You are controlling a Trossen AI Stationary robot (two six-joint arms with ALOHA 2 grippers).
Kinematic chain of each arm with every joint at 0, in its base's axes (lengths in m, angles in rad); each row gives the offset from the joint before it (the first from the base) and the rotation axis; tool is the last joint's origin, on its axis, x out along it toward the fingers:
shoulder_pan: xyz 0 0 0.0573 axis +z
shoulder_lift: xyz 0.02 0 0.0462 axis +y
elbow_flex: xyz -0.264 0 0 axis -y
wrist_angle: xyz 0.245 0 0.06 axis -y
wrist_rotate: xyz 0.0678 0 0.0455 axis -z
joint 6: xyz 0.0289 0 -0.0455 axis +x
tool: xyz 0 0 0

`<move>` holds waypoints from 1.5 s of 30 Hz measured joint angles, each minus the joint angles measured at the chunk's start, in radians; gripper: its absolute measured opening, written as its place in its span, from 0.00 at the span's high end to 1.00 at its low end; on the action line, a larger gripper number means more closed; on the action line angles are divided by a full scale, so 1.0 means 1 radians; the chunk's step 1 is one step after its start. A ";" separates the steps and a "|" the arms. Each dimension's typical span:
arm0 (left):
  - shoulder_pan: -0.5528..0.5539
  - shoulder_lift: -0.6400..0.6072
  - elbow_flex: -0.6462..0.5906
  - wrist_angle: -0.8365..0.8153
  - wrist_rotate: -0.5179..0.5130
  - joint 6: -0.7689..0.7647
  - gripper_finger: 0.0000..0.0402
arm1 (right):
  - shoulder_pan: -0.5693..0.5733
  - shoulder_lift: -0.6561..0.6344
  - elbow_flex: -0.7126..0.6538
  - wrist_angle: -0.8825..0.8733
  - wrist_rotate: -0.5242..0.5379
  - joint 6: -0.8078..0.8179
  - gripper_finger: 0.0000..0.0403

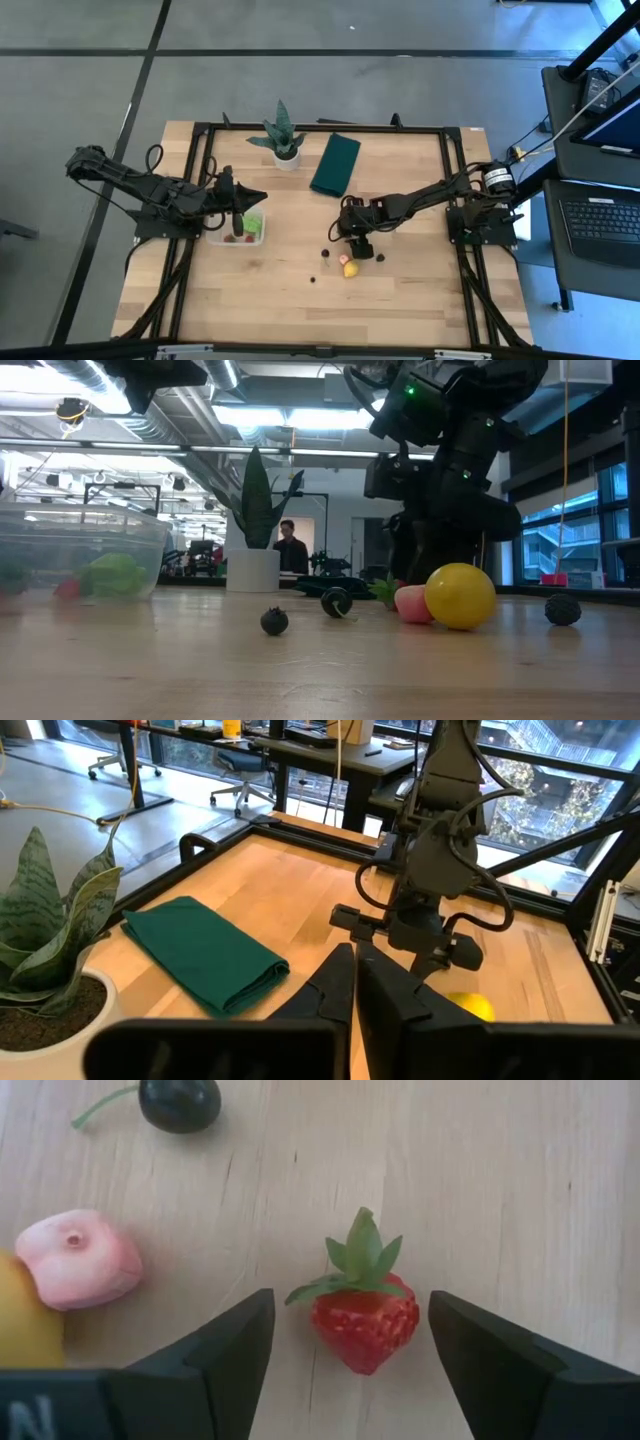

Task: Pick and placing Produce into tupperware
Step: Put the strawberry into the transparent bin

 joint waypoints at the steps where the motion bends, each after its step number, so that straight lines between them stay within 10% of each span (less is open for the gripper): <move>1: 0.000 0.000 0.000 0.000 0.000 0.000 0.99 | 0.000 0.000 0.000 -0.001 0.000 0.000 0.34; 26: 0.000 0.000 0.000 0.000 0.000 0.000 0.87 | -0.001 0.001 0.001 0.001 0.001 0.018 0.64; 45: 0.000 0.000 0.000 0.000 0.000 0.000 0.80 | -0.001 0.001 0.053 -0.006 0.000 0.031 0.65</move>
